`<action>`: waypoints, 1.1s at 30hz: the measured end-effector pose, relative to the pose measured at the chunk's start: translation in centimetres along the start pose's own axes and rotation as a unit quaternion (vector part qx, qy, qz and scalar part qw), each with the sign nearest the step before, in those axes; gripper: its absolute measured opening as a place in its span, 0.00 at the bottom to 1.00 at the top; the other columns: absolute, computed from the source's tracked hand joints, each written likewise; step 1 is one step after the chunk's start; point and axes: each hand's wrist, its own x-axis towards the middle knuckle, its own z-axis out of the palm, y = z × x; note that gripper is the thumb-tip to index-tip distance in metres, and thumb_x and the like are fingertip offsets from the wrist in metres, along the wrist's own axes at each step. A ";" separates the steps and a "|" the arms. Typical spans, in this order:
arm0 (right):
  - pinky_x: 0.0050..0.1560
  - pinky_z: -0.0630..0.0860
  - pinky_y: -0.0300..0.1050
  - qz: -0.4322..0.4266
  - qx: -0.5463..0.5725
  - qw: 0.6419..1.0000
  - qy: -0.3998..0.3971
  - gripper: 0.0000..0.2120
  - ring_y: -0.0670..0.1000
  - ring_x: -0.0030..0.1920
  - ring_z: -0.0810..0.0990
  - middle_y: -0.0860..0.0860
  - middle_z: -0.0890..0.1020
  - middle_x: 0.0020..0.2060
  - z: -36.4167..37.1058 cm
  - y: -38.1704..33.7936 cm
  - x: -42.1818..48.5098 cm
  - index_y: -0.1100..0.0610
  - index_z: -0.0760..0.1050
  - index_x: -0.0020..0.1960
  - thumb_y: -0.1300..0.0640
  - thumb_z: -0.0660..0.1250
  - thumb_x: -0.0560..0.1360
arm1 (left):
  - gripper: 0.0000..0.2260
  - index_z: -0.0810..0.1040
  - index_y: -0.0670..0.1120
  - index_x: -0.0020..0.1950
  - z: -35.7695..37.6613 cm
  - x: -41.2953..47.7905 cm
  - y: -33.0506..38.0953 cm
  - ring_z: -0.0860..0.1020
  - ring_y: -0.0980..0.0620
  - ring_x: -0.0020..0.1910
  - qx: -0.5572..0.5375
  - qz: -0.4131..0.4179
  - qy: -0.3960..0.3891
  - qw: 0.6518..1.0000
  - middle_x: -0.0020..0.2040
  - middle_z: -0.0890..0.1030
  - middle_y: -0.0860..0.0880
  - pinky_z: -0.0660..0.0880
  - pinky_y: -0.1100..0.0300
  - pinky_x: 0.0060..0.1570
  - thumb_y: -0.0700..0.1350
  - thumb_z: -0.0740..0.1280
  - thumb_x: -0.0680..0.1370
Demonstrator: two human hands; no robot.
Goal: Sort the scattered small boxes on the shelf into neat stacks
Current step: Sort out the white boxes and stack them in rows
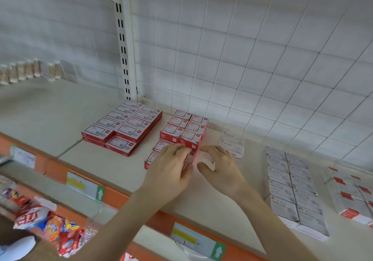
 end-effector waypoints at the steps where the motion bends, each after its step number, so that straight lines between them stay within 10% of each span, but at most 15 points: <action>1: 0.58 0.55 0.32 0.006 -0.002 1.000 -0.009 0.20 0.47 0.64 0.65 0.49 0.72 0.63 0.1 0.0 0.1 0.54 0.68 0.67 0.59 0.63 0.75 | 0.17 0.77 0.42 0.57 0.0 0.3 -0.4 0.78 0.42 0.53 -0.004 -0.003 0.003 1.000 0.54 0.79 0.45 0.76 0.54 0.45 0.44 0.67 0.70; 8: 0.59 0.59 0.35 0.141 0.085 0.986 -0.002 0.20 0.48 0.67 0.65 0.49 0.69 0.63 0.5 -0.2 3.3 0.53 0.67 0.67 0.60 0.61 0.76 | 0.29 0.55 0.44 0.74 -1.9 4.5 -4.2 0.63 0.50 0.69 -0.046 -0.059 -0.028 0.997 0.71 0.62 0.47 0.64 0.60 0.64 0.49 0.64 0.77; 13: 0.48 0.72 0.38 0.241 0.262 0.933 0.053 0.13 0.48 0.55 0.76 0.42 0.79 0.49 2.4 -1.0 5.7 0.46 0.74 0.52 0.62 0.57 0.77 | 0.30 0.57 0.47 0.71 -1.4 7.3 -7.3 0.67 0.51 0.65 -0.110 -0.077 -0.124 0.983 0.66 0.67 0.49 0.65 0.60 0.60 0.49 0.67 0.74; 18: 0.53 0.78 0.49 0.290 0.327 0.893 0.106 0.15 0.49 0.51 0.80 0.48 0.82 0.50 4.3 -1.5 6.4 0.53 0.73 0.59 0.62 0.62 0.73 | 0.30 0.60 0.48 0.67 -0.3 8.7 -8.3 0.70 0.53 0.62 -0.197 -0.080 -0.182 0.960 0.60 0.71 0.53 0.68 0.61 0.56 0.47 0.71 0.71; 24: 0.41 0.73 0.29 0.256 0.232 0.934 0.089 0.22 0.35 0.43 0.75 0.39 0.74 0.44 4.6 -2.1 6.1 0.54 0.68 0.61 0.64 0.69 0.70 | 0.26 0.63 0.45 0.65 1.0 8.9 -8.9 0.71 0.55 0.58 -0.219 -0.044 -0.164 0.961 0.57 0.73 0.53 0.66 0.65 0.53 0.46 0.70 0.72; 33: 0.52 0.72 0.39 0.255 0.165 0.949 0.082 0.23 0.45 0.53 0.73 0.36 0.71 0.44 4.8 -2.2 6.3 0.54 0.65 0.65 0.63 0.66 0.73 | 0.28 0.57 0.41 0.70 2.3 8.8 -9.2 0.73 0.50 0.63 -0.215 -0.045 -0.146 0.965 0.64 0.72 0.48 0.72 0.58 0.58 0.46 0.67 0.75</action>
